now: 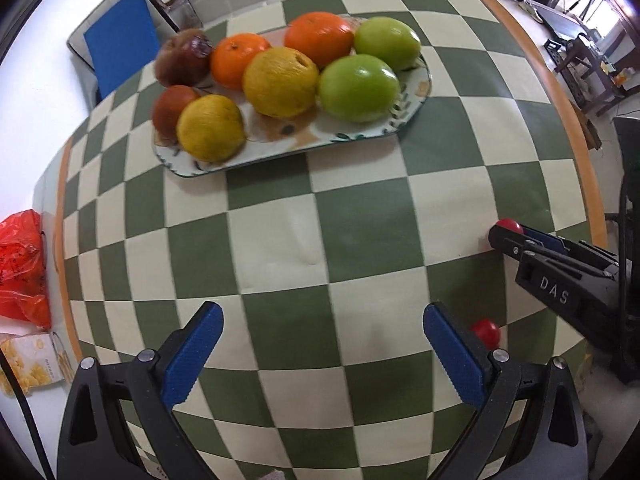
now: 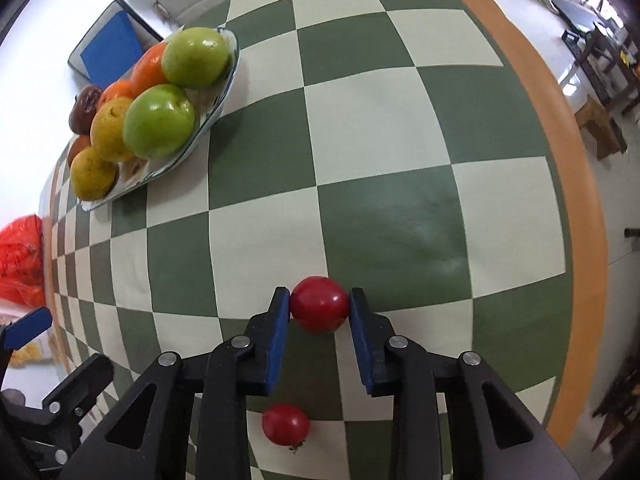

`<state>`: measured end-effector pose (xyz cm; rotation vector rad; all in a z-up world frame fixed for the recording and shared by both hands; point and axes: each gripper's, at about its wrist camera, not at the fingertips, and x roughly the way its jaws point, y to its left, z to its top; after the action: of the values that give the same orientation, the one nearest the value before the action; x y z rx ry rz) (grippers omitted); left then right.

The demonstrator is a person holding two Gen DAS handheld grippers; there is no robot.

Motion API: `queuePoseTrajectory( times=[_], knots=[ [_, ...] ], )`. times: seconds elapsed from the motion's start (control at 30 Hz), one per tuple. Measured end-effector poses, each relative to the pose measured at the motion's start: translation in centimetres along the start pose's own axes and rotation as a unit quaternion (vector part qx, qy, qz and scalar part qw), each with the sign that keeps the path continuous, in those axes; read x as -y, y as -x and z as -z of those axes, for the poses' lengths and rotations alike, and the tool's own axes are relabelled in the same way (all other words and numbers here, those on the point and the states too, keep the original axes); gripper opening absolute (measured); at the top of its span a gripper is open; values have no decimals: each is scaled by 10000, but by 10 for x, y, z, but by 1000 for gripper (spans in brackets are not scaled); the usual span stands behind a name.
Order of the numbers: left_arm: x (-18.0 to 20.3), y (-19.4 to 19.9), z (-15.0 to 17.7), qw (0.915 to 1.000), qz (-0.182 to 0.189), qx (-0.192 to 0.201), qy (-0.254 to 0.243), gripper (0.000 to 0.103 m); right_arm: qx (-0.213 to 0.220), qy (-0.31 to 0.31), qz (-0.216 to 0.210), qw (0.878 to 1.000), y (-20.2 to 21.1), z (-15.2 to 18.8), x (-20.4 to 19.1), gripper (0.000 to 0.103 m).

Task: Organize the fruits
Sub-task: 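Grasp one cherry tomato with the right tool while the left tool grasps the other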

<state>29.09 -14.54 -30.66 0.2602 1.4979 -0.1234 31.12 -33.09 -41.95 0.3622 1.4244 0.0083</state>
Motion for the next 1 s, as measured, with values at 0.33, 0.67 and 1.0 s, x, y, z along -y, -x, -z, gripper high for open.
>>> queuePoseTrajectory(
  times=[0.33,0.67,1.0],
  knots=[
    [80,-27,13,9902,947,-553,-865,85,189,-381,230,9988,42,50,46,32],
    [126,-51,25,9788,1052,-834,-1546,28,224,-812,313,9960,62,80,81,33],
    [46,7,-9,9850,1631,-320,-460,28,683,-558,-231,9958,101,48,39,32]
  ],
)
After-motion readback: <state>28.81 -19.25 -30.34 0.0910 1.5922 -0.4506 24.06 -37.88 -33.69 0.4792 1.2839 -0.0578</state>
